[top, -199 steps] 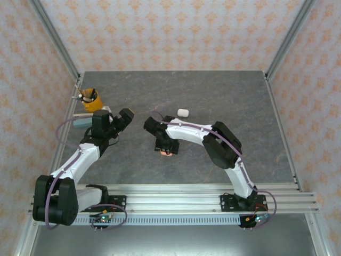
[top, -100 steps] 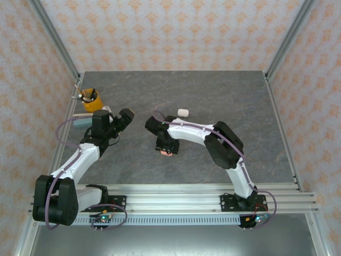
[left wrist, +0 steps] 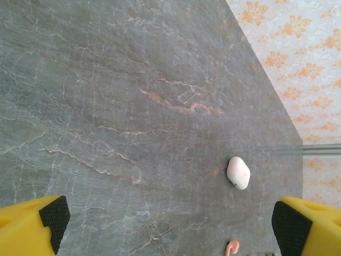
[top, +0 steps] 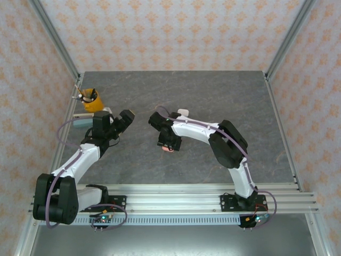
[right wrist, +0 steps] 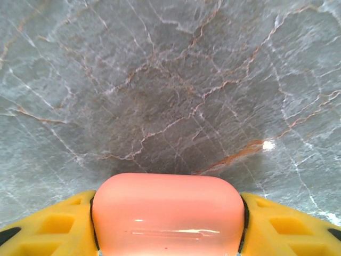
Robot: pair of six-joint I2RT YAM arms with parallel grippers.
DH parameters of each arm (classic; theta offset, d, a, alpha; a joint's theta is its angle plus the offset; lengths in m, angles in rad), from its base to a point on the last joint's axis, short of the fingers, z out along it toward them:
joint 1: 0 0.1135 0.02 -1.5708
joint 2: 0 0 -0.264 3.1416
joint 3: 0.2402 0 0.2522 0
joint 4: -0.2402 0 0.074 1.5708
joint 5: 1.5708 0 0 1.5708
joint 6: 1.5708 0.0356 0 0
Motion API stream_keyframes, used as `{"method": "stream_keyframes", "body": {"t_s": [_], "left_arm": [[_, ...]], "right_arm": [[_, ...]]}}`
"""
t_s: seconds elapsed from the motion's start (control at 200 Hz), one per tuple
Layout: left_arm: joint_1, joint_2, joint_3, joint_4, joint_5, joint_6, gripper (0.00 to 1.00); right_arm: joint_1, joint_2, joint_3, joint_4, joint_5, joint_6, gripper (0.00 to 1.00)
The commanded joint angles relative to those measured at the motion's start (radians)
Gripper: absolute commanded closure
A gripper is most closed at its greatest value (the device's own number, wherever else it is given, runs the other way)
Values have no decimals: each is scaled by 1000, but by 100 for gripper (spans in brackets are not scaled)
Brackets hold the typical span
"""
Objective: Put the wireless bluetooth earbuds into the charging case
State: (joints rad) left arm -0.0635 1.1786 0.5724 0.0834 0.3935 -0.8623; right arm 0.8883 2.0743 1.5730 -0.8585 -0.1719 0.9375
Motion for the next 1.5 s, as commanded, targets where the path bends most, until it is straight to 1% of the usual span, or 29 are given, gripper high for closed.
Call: {"method": "stream_keyframes", "body": {"t_s": [0.0,0.235,0.405,0.721,1.026,1.131,1.311,1.496], "left_arm": [[-18,20,-22,34,24,29,0],[-62,41,-47,71,39,47,0],[-105,49,-85,146,68,55,0],[-158,82,-180,385,145,42,0],[-210,160,-204,605,204,49,0],[-237,193,-198,658,199,49,1],[-280,254,-184,733,160,41,4],[-307,342,-155,825,151,16,12]], "right_arm": [[-15,-54,-7,8,43,24,45],[-48,-65,25,16,51,38,45],[-73,-63,69,18,57,50,45],[-119,-67,107,49,45,87,45],[-151,-67,137,102,1,139,45],[-158,-67,146,116,-8,157,45],[-164,-65,157,138,-27,184,45],[-168,-66,145,171,-51,220,45]]}}
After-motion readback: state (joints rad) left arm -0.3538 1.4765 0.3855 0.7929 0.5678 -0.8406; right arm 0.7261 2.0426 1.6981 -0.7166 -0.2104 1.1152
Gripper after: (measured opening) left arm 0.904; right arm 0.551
